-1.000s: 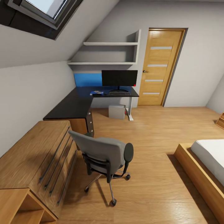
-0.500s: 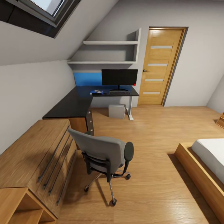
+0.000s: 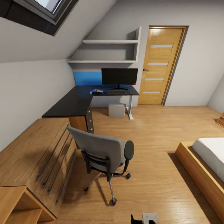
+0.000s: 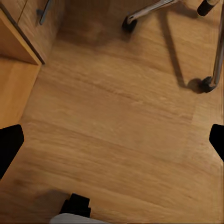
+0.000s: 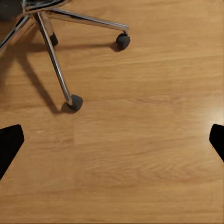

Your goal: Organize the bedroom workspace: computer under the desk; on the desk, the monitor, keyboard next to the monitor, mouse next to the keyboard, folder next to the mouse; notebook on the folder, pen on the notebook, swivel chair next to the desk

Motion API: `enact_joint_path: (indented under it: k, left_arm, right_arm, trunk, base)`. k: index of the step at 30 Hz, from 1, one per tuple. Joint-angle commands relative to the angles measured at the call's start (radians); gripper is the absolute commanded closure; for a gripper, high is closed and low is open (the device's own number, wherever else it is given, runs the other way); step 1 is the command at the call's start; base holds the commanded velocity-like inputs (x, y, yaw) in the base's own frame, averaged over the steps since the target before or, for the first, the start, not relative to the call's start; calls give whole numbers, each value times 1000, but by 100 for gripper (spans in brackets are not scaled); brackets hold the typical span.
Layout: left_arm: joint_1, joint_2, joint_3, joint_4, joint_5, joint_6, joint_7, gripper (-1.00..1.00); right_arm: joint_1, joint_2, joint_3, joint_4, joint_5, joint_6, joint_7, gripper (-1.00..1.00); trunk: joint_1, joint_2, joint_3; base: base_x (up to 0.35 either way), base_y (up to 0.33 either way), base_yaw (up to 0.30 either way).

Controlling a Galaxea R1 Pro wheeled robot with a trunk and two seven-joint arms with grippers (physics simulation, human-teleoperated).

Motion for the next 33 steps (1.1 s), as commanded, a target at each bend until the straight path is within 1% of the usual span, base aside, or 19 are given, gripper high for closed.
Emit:
enact_joint_path:
  k: [1,7,9,10,15,19,20,22,33]
  left_arm:
    - [-9,-3,1,-7,10,3,1,-100]
    - [-64,-21,-1,-24,9,41,4,-100]
    - [-80,-24,-1,-27,8,59,5,-100]
    - [-96,-26,-1,-28,8,73,5,-100]
    - [-137,-29,-1,-32,7,91,5,-100]
    - [-170,-28,-2,-46,6,97,6,-100]
    - [-183,-28,-2,-64,6,99,5,-100]
    - [-192,-28,-2,-87,6,104,5,-100]
    - [-207,-29,-5,-230,6,182,2,-100]
  right_arm:
    - [-14,5,8,-1,-8,-1,-13,-100]
    - [-77,49,8,-5,-5,30,-47,-100]
    - [-95,65,8,-6,-4,45,-53,-100]
    - [-113,80,8,-7,-2,62,-58,-100]
    - [-151,115,9,-10,0,86,-63,-100]
    - [-171,117,10,-15,2,92,-69,-100]
    - [-177,117,10,-25,2,92,-71,-100]
    - [-181,117,11,-41,2,92,-73,-100]
    - [-186,117,17,-116,-1,90,-74,-100]
  trunk:
    - [4,-8,-4]
    - [27,-50,-23]
    - [35,-64,-29]
    - [38,-71,-32]
    - [58,-106,-48]
    - [73,-134,-61]
    - [77,-141,-64]
    - [84,-155,-70]
    - [127,-232,-105]
  base:
    - [0,0,0]
    - [0,0,0]
    - [0,0,0]
    - [0,0,0]
    - [0,0,0]
    - [0,0,0]
    - [0,0,0]
    - [0,0,0]
    - [0,0,0]
